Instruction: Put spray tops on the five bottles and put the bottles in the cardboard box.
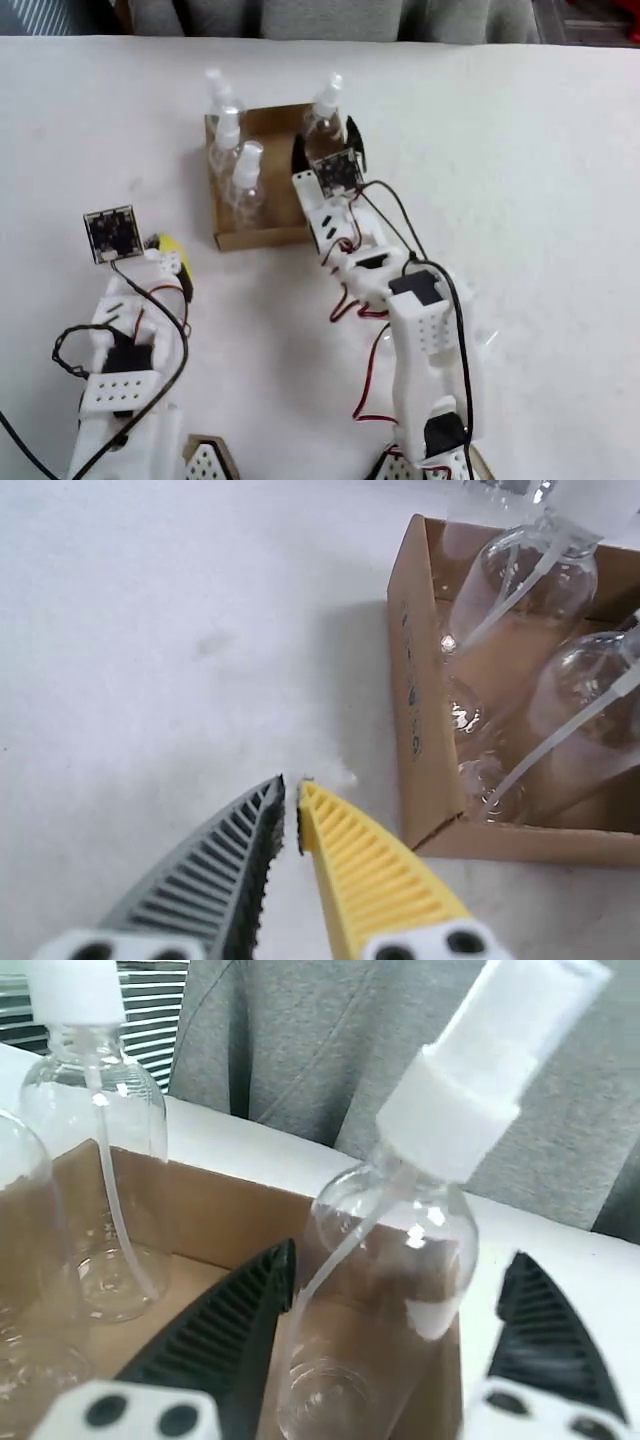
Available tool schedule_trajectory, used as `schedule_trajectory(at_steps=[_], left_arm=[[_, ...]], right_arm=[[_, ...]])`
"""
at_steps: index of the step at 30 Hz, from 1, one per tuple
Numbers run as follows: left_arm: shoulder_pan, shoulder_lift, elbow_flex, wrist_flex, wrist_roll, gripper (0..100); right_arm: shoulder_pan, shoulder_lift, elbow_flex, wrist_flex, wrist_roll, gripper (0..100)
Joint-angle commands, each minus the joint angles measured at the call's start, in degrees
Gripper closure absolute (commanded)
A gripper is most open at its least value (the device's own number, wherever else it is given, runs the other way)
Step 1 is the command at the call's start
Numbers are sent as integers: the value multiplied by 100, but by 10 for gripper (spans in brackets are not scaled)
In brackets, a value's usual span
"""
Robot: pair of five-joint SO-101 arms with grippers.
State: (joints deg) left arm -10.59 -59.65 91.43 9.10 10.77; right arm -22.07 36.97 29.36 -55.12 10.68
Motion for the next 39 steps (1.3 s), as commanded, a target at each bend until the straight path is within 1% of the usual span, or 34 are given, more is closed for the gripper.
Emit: schedule_trajectory(at_steps=[1,15,18,23,32,39], left_arm=[[-75,-13,-35,-167,-44,965],[-66,-13,-35,-167,-44,964],[-57,-13,-35,-167,-44,964],[-57,-13,-35,-167,-44,963],[-57,-13,-35,-167,-44,962],[-57,-13,-44,-167,-44,962]], right_arm=[[-57,-295,9,180,-26,704],[-57,-312,-26,189,-18,701],[-66,-505,9,207,-53,701],[-48,-734,9,629,-62,701],[-22,-796,9,646,-70,701],[-40,-1437,484,646,-123,701]])
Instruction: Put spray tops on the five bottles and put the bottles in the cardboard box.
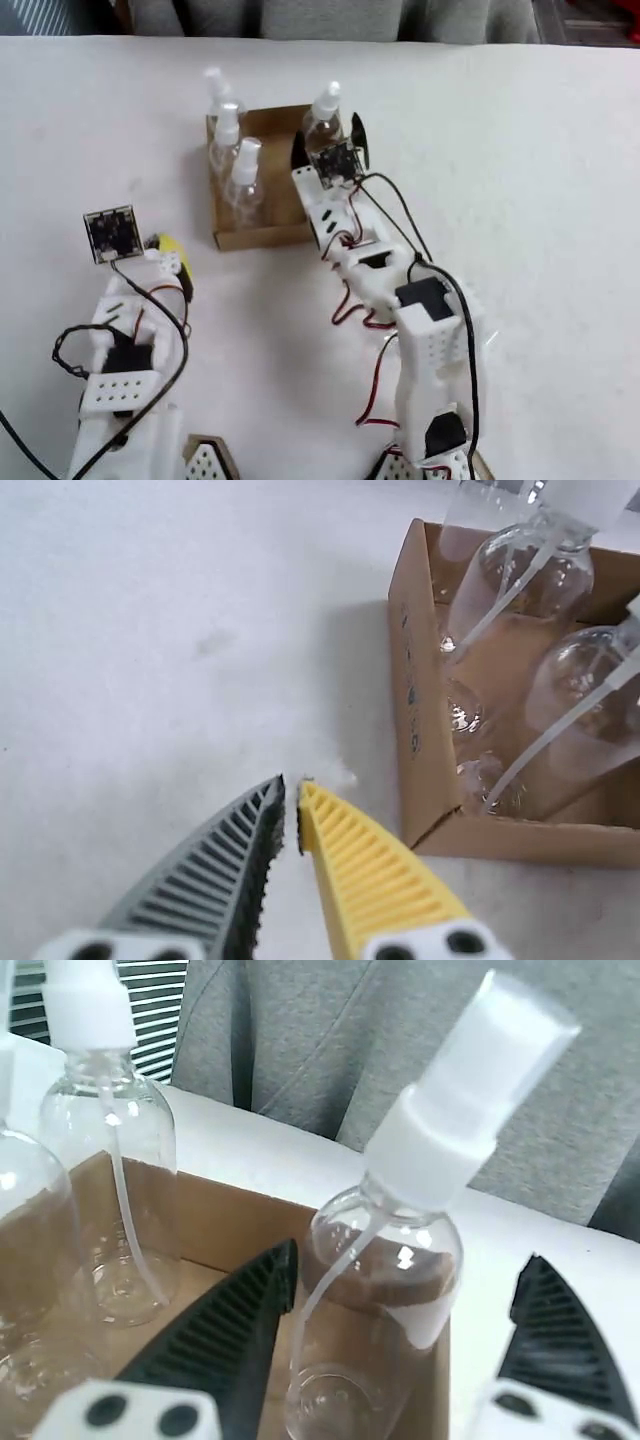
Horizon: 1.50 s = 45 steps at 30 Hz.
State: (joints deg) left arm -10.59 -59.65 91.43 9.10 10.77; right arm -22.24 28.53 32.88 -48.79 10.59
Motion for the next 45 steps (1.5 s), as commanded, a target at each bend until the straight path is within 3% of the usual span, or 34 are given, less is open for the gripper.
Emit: schedule_trajectory(at_steps=[1,4,14,27,33,36,45], left_arm=[[-57,-13,-44,-167,-44,962],[-57,-13,-44,-167,-44,962],[-57,13,-35,-343,-202,963],[-57,31,-26,-404,-334,965],[-57,31,-26,-404,-334,965],[-48,31,-9,-413,-334,965],[101,31,35,-404,-352,965]], right_arm=[[-31,-708,202,13,-237,701],[13,-980,343,48,-563,701],[57,-2264,1820,40,-615,701],[840,-6141,5380,259,-624,704],[1587,-7829,5996,2281,-949,704],[2053,-8734,5978,3996,-1415,704],[2914,-12259,5670,8769,-1424,704]])
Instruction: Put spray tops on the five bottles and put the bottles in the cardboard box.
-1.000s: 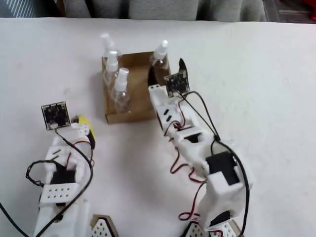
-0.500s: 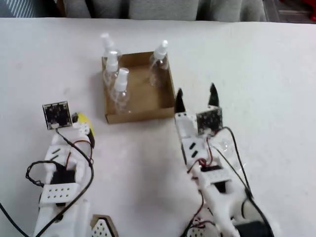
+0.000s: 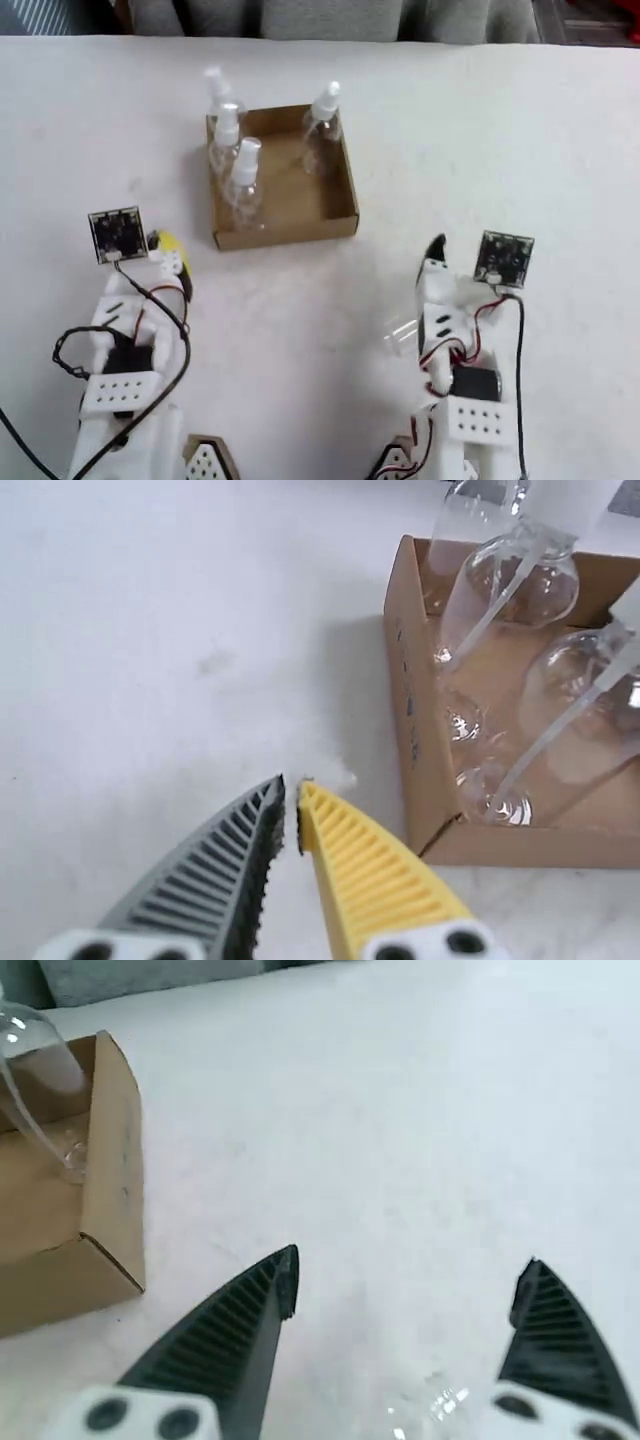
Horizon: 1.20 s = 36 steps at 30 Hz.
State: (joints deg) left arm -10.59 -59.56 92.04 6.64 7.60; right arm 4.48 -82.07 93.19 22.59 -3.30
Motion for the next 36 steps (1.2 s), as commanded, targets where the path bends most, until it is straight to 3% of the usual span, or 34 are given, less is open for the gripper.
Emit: schedule_trajectory(at_steps=[1,5,13,19,28,32,36], left_arm=[[101,22,-26,-158,-35,965],[110,22,-26,-158,-35,965],[330,-13,-44,343,-26,964],[620,-22,-70,589,-70,962],[1218,13,-2497,4360,-1477,962],[1956,22,-3305,5310,-1538,962],[2668,31,-3402,5556,-1503,962]], right_arm=[[321,-1587,-457,2158,-35,704],[611,-2097,-897,3477,-35,704],[1481,-778,-1820,4409,-79,704],[2633,180,-2286,4927,0,705],[3960,2132,-2892,4391,1530,798],[4321,3037,-3174,4242,1890,800],[4075,3705,-3534,4620,1864,797]])
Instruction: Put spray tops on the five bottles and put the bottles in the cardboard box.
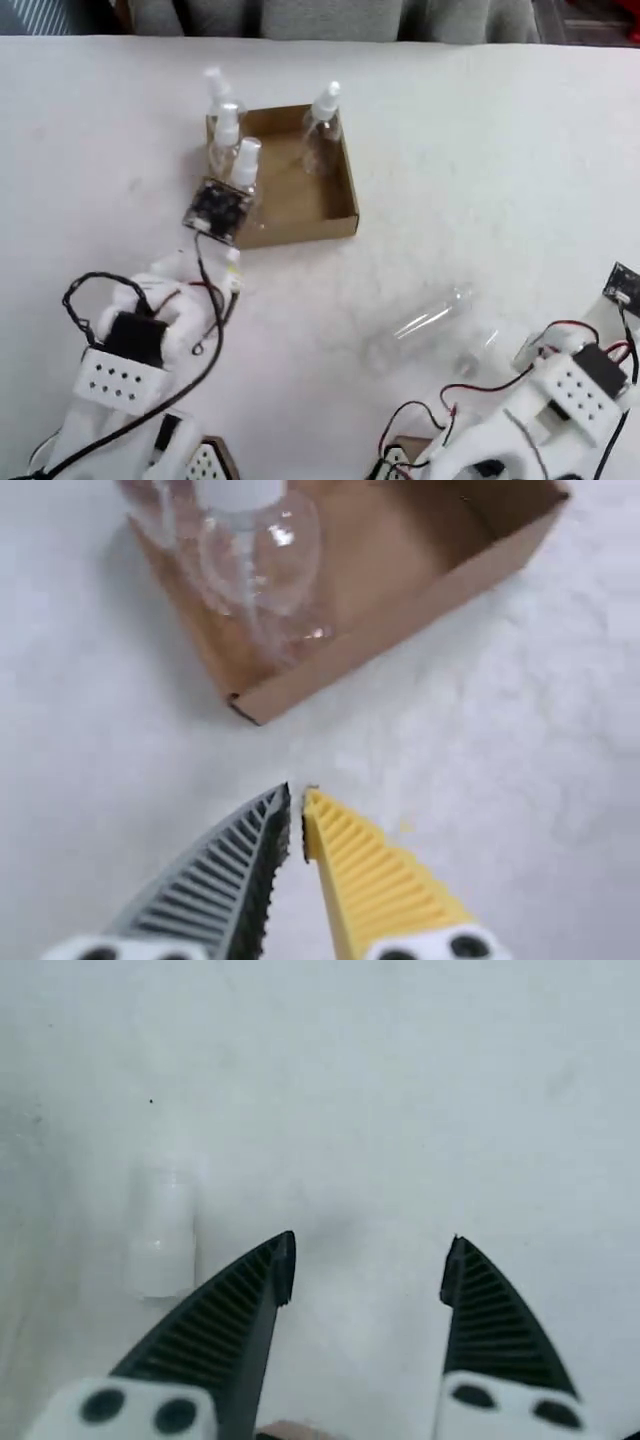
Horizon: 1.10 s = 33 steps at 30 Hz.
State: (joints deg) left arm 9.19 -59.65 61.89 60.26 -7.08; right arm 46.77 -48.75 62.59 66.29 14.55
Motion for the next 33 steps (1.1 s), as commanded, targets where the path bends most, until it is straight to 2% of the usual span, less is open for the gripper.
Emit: schedule_trajectory(at_steps=[1,5,8,11,14,18,22,26,33], left_arm=[[848,40,-264,167,-35,962],[1138,40,642,-545,-35,962],[1130,13,1327,-1363,-35,962],[1174,22,1521,-1574,-62,962],[1174,31,1530,-1600,-79,962],[1174,31,1574,-1574,-79,962],[1182,22,1679,-1618,-141,962],[1182,22,1697,-1618,-651,962],[1182,22,1697,-1618,-712,962]], right_arm=[[-286,497,-633,453,70,797],[-875,875,-1582,1578,-167,797],[-1560,1059,-2426,2308,-897,797],[-2484,1235,-3095,2826,-1705,797],[-3424,1473,-3411,2835,-2558,797],[-4268,2018,-3402,2299,-3235,797],[-4620,2897,-3446,1657,-3552,797],[-4769,3635,-3455,1077,-3895,796],[-4787,4048,-3411,884,-3921,796]])
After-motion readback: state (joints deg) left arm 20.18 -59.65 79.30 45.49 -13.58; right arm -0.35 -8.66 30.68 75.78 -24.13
